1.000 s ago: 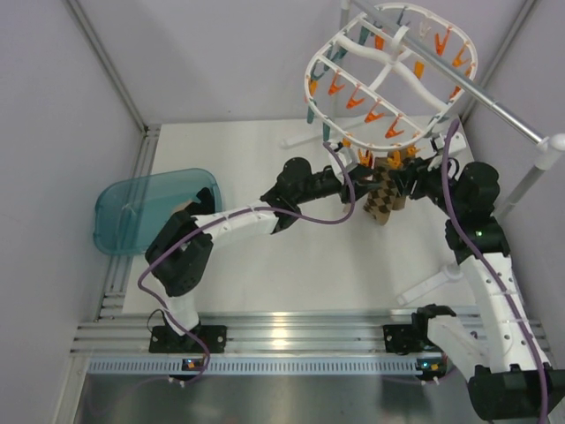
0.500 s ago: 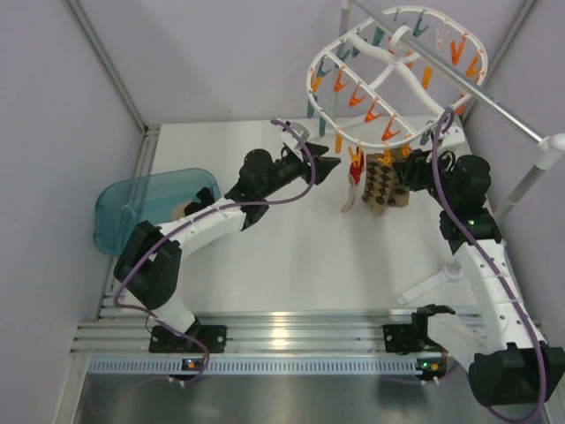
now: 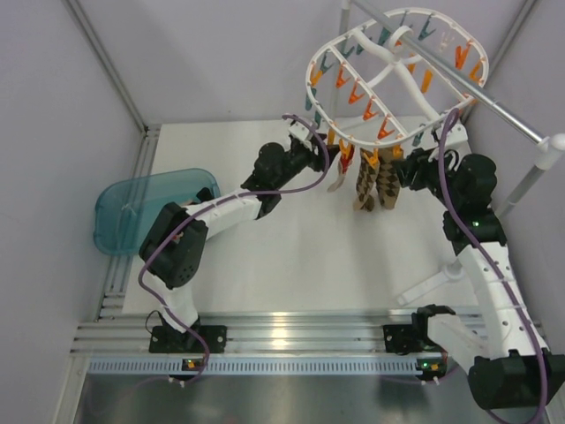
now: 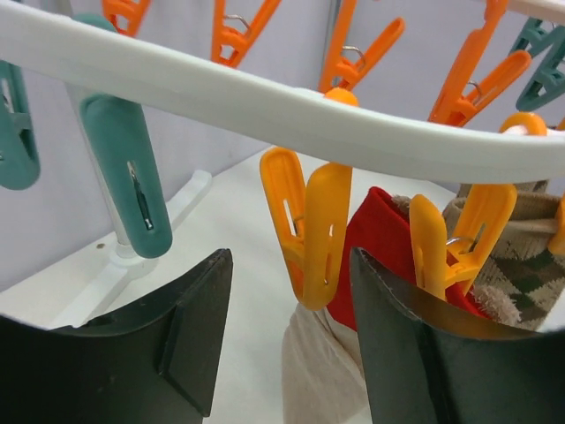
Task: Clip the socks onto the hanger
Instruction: Open the clamp at the hanger.
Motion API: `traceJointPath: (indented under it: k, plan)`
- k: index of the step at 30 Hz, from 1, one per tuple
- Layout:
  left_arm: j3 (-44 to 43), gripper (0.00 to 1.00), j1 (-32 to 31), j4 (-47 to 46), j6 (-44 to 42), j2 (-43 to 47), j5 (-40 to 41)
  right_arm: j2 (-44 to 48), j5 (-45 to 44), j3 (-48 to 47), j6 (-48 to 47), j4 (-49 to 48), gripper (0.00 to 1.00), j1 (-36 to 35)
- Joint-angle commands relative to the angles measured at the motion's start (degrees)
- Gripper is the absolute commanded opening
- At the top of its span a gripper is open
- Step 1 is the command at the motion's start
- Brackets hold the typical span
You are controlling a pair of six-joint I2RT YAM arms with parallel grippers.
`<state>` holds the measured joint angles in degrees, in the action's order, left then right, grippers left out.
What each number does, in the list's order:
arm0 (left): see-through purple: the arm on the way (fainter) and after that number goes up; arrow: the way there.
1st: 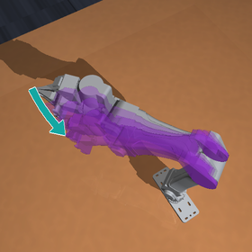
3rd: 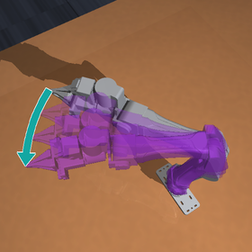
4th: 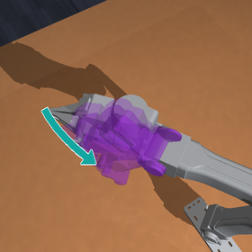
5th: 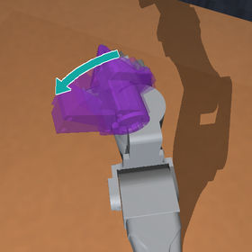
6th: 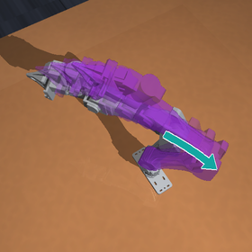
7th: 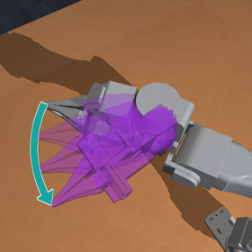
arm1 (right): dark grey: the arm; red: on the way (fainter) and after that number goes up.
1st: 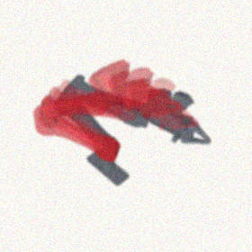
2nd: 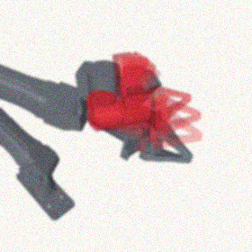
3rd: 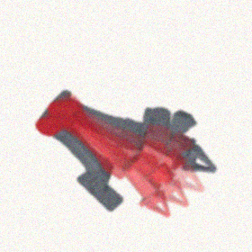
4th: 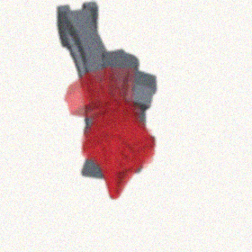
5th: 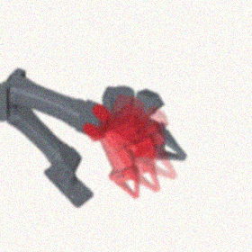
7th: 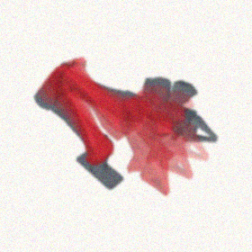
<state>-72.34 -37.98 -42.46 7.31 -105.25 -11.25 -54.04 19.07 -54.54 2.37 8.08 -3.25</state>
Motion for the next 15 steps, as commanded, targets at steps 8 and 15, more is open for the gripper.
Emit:
traceJointPath:
  k: [8, 15]
  plan:
    - [0.3, 0.42, -0.3, -13.3, -6.7, 1.3, -2.5, 3.4, 5.7, -7.0, 7.2, 2.6, 0.44, 0.1]
    - [3.3, 0.01, -6.0, -9.2, -23.7, 4.3, 3.3, 1.2, 9.8, -11.4, 15.0, 3.2, 0.34, -2.5]
